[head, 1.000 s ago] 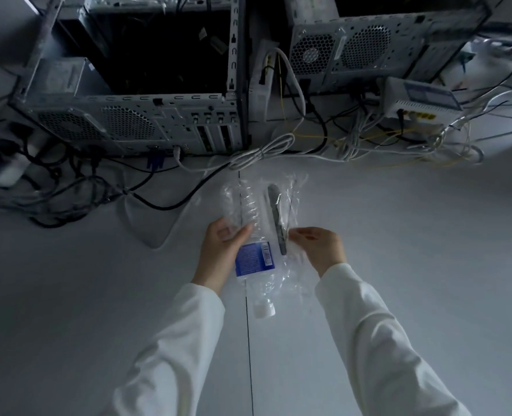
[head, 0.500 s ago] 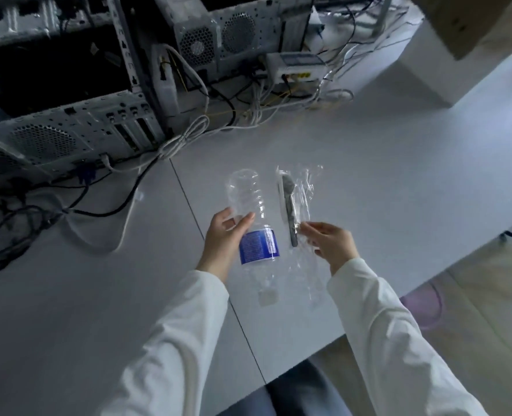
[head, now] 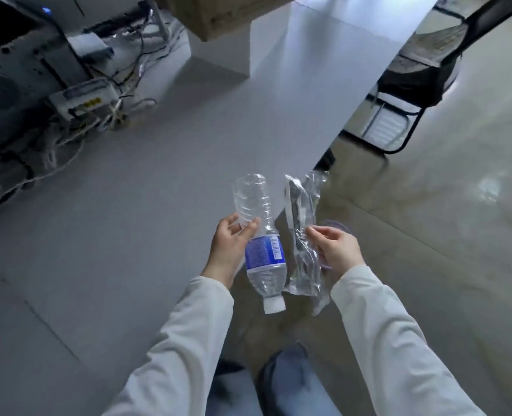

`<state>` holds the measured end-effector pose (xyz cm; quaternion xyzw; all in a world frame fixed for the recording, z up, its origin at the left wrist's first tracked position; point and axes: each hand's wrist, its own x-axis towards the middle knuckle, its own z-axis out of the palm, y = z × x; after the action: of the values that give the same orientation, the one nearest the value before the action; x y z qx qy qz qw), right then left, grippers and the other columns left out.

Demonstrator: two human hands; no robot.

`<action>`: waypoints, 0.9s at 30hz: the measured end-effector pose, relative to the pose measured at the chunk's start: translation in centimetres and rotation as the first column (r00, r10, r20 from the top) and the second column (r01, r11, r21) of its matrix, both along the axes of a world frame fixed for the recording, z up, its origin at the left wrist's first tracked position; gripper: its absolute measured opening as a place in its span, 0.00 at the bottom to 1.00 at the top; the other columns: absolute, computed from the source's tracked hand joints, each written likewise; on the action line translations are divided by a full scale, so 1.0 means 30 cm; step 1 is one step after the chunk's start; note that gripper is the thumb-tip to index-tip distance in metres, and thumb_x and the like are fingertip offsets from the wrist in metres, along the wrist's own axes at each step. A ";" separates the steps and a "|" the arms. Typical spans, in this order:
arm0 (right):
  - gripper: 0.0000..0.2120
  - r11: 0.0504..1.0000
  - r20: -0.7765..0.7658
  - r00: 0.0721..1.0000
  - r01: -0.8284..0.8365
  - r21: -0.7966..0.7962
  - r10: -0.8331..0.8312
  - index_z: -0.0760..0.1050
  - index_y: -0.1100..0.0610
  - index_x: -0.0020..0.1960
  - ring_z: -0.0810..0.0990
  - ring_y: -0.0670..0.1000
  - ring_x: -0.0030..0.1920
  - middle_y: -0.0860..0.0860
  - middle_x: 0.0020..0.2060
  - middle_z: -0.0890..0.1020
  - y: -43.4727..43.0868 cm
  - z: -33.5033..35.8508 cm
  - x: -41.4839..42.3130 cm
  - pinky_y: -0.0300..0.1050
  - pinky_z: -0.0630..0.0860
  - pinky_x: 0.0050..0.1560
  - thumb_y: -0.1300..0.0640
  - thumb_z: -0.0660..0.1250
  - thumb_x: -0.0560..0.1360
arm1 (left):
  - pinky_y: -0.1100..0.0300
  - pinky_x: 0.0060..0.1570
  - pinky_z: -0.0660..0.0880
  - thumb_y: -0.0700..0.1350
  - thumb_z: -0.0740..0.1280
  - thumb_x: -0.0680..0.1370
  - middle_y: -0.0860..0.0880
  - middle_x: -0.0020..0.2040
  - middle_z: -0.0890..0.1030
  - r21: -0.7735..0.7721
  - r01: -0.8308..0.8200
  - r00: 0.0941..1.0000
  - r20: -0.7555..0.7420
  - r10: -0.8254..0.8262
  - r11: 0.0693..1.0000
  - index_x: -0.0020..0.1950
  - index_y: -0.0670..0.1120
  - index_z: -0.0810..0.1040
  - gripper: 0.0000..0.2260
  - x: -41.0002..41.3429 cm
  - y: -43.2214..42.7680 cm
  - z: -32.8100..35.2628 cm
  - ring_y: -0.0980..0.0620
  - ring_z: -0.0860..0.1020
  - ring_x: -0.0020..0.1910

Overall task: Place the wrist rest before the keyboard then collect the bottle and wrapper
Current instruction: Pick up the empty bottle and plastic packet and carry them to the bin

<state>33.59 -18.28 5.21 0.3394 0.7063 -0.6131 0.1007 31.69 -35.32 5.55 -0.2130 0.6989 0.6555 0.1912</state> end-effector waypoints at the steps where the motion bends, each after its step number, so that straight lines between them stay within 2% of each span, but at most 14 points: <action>1: 0.11 0.999 0.006 0.999 0.044 -0.014 -0.044 0.80 0.60 0.50 0.75 0.41 0.30 0.47 0.32 0.79 0.082 -0.011 0.019 0.33 0.72 0.36 0.56 0.70 0.70 | 0.58 0.54 0.71 0.52 0.66 0.73 0.46 0.68 0.71 0.007 0.033 0.999 0.013 -0.034 0.999 0.69 0.47 0.63 0.27 -0.001 0.094 -0.009 0.48 0.73 0.61; 2: 0.12 0.995 0.006 0.996 0.093 -0.032 -0.093 0.80 0.62 0.51 0.75 0.43 0.31 0.48 0.32 0.79 0.167 -0.023 0.041 0.35 0.72 0.36 0.57 0.71 0.70 | 0.62 0.50 0.73 0.52 0.66 0.74 0.47 0.65 0.72 0.014 0.068 0.997 0.025 -0.068 0.998 0.69 0.46 0.63 0.26 -0.001 0.191 -0.019 0.51 0.75 0.58; 4: 0.12 0.984 0.024 0.985 0.173 -0.034 -0.172 0.81 0.62 0.51 0.74 0.44 0.33 0.49 0.33 0.79 0.308 -0.047 0.081 0.37 0.70 0.35 0.57 0.70 0.70 | 0.71 0.36 0.75 0.49 0.66 0.74 0.49 0.59 0.74 0.045 0.116 0.992 0.038 -0.118 0.992 0.67 0.45 0.65 0.24 -0.001 0.344 -0.042 0.57 0.76 0.49; 6: 0.12 0.973 0.039 0.973 0.230 -0.003 -0.229 0.81 0.61 0.51 0.73 0.44 0.32 0.49 0.33 0.79 0.438 -0.072 0.118 0.36 0.70 0.34 0.57 0.70 0.70 | 0.72 0.30 0.75 0.49 0.66 0.74 0.49 0.57 0.75 0.066 0.165 0.983 0.070 -0.169 0.984 0.66 0.45 0.66 0.23 -0.002 0.470 -0.076 0.60 0.76 0.46; 11: 0.12 0.942 0.081 0.938 0.337 0.003 -0.336 0.80 0.62 0.51 0.71 0.43 0.30 0.48 0.31 0.76 0.664 -0.136 0.179 0.32 0.69 0.36 0.58 0.69 0.71 | 0.62 0.44 0.77 0.49 0.67 0.73 0.44 0.62 0.76 0.082 0.240 0.958 0.137 -0.250 0.967 0.66 0.44 0.67 0.23 -0.029 0.674 -0.144 0.50 0.78 0.53; 16: 0.11 0.922 0.150 0.911 0.387 0.004 -0.384 0.80 0.62 0.50 0.70 0.43 0.30 0.47 0.30 0.76 0.745 -0.230 0.184 0.32 0.68 0.36 0.57 0.70 0.70 | 0.64 0.41 0.75 0.50 0.67 0.73 0.46 0.61 0.76 0.075 0.301 0.932 0.189 -0.310 0.951 0.66 0.45 0.66 0.24 -0.085 0.775 -0.200 0.52 0.78 0.51; 20: 0.10 0.912 0.199 0.892 0.411 0.022 -0.407 0.81 0.59 0.48 0.71 0.43 0.31 0.46 0.30 0.77 0.797 -0.337 0.139 0.32 0.68 0.36 0.56 0.70 0.70 | 0.63 0.42 0.75 0.50 0.67 0.73 0.44 0.63 0.76 0.053 0.339 0.909 0.239 -0.342 0.939 0.67 0.44 0.66 0.24 -0.157 0.827 -0.306 0.49 0.78 0.54; 24: 0.06 0.898 0.229 0.875 0.439 -0.003 -0.427 0.79 0.57 0.47 0.68 0.44 0.28 0.46 0.29 0.75 0.851 -0.467 0.081 0.25 0.67 0.26 0.56 0.69 0.71 | 0.62 0.43 0.75 0.48 0.67 0.74 0.44 0.65 0.75 0.036 0.357 0.890 0.290 -0.352 0.933 0.67 0.43 0.66 0.24 -0.214 0.869 -0.442 0.47 0.78 0.57; 27: 0.07 0.888 0.286 0.855 0.459 -0.029 -0.433 0.80 0.57 0.47 0.69 0.44 0.28 0.47 0.29 0.76 0.862 -0.569 0.060 0.26 0.67 0.28 0.56 0.70 0.70 | 0.61 0.43 0.75 0.48 0.66 0.74 0.44 0.64 0.76 0.028 0.352 0.873 0.351 -0.339 0.936 0.67 0.43 0.67 0.23 -0.238 0.890 -0.535 0.48 0.78 0.55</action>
<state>35.38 7.58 -11.86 0.5695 0.5574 -0.6003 0.0679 24.54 -8.62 -10.51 -0.2016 0.6922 0.5494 0.4223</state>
